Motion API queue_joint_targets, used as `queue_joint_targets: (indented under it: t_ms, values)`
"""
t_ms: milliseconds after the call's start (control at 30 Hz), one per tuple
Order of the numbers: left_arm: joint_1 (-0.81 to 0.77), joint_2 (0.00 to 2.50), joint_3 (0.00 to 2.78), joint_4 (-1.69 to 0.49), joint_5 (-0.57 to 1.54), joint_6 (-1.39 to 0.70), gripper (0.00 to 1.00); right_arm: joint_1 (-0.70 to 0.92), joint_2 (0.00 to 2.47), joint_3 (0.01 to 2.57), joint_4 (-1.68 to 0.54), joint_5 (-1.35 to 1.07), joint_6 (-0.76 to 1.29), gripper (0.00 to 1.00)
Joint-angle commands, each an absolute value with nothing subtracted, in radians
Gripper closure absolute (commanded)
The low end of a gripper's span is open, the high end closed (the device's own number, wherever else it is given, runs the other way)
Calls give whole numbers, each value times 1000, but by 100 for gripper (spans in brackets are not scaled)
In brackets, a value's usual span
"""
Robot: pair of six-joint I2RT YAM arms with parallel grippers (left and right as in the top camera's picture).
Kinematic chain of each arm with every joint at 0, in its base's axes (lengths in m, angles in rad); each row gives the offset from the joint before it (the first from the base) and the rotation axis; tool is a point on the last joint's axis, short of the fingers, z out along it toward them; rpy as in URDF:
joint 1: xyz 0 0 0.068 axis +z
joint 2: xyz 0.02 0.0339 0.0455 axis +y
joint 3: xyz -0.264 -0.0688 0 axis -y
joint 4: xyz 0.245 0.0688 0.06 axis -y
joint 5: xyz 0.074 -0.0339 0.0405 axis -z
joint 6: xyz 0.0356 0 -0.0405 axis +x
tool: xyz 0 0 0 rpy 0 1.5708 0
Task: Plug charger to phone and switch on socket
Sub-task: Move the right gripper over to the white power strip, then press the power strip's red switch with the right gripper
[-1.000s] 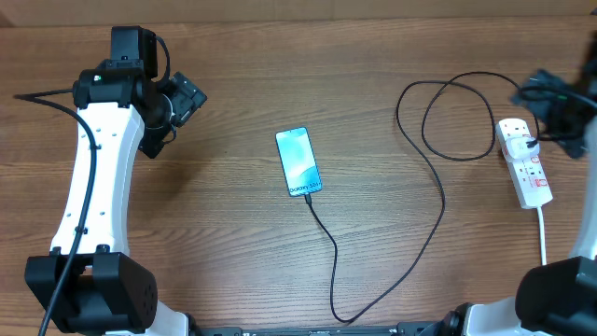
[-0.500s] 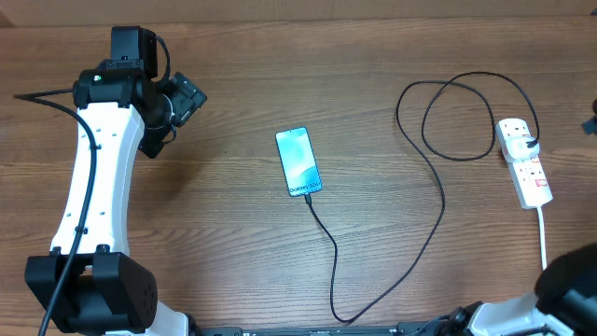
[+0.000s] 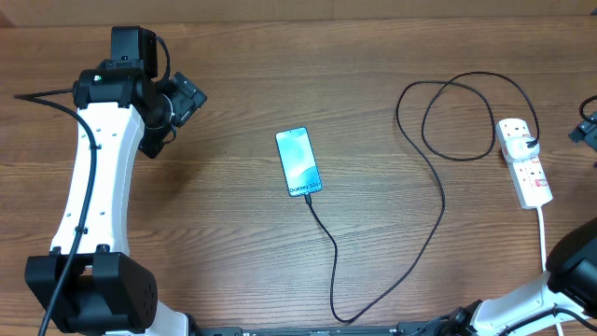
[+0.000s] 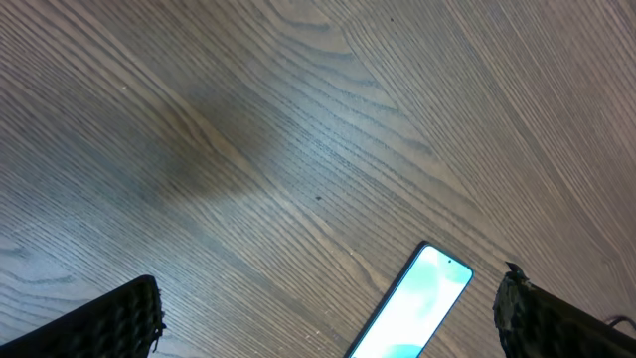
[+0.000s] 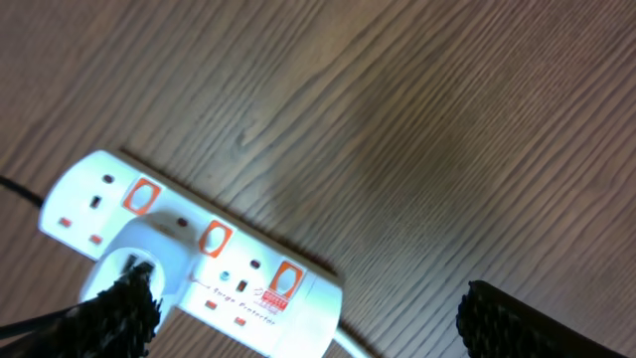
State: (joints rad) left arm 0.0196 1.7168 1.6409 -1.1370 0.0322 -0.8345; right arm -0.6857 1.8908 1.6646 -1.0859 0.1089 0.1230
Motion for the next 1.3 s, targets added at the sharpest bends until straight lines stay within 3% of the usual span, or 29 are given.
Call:
queue_joint_targets:
  t_ms: [0, 567, 1267]
  values:
    - [17, 1695, 1655, -1140, 18, -822, 0, -690, 1921, 1614, -1065, 138, 95, 3]
    - [17, 1695, 1655, -1140, 18, -823, 0, -691, 1944, 1530, -993, 96, 23, 1]
    - [17, 1695, 1655, -1140, 18, -822, 0, -692, 1944, 1348, -690, 53, -8, 0]
